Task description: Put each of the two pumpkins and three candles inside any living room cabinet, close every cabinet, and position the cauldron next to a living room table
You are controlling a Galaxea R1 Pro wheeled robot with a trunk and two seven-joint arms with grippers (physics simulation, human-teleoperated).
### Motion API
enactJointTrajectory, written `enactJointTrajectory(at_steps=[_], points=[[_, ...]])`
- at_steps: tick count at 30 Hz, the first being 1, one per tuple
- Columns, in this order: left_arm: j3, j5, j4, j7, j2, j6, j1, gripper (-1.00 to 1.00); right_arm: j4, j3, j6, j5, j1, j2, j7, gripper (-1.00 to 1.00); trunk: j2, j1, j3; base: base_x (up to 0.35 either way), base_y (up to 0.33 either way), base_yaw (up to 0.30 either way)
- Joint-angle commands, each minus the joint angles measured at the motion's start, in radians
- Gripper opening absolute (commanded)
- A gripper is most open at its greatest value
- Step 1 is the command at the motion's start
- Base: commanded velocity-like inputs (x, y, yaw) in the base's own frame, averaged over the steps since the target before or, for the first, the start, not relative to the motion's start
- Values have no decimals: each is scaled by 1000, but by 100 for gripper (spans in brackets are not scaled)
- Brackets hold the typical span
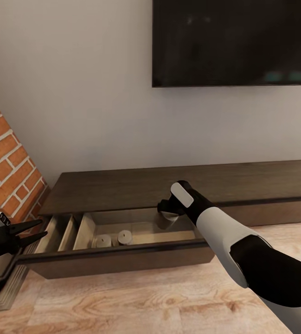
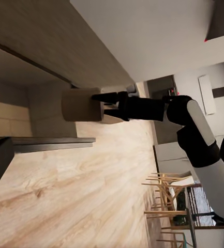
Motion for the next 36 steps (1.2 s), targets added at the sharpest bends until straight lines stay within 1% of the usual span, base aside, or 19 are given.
enactJointTrajectory(at_steps=[1,10,16,20,30,36], points=[[1,-3,0,-5,0,4,-1,100,-1,5,1,-11,-1,0,-10,-100,0,0,-1,37,34,0],[1,-3,0,-5,0,4,-1,100,-3,8,53,-14,-2,0,-18,-100,0,0,-1,57,66,0],[2,-3,0,-5,0,4,-1,100,-4,10,63,-18,-2,0,-21,-100,0,0,-1,59,68,0],[2,-4,0,-5,0,4,-1,100,-4,10,99,-18,-2,0,-22,-100,0,0,-1,56,62,0],[2,-3,0,-6,0,5,-1,100,-1,10,110,-20,-1,0,-22,-100,0,0,-1,56,54,0],[3,-3,0,-6,0,5,-1,100,2,9,110,-18,-1,0,-22,-100,-42,23,-20,1,1,0]])
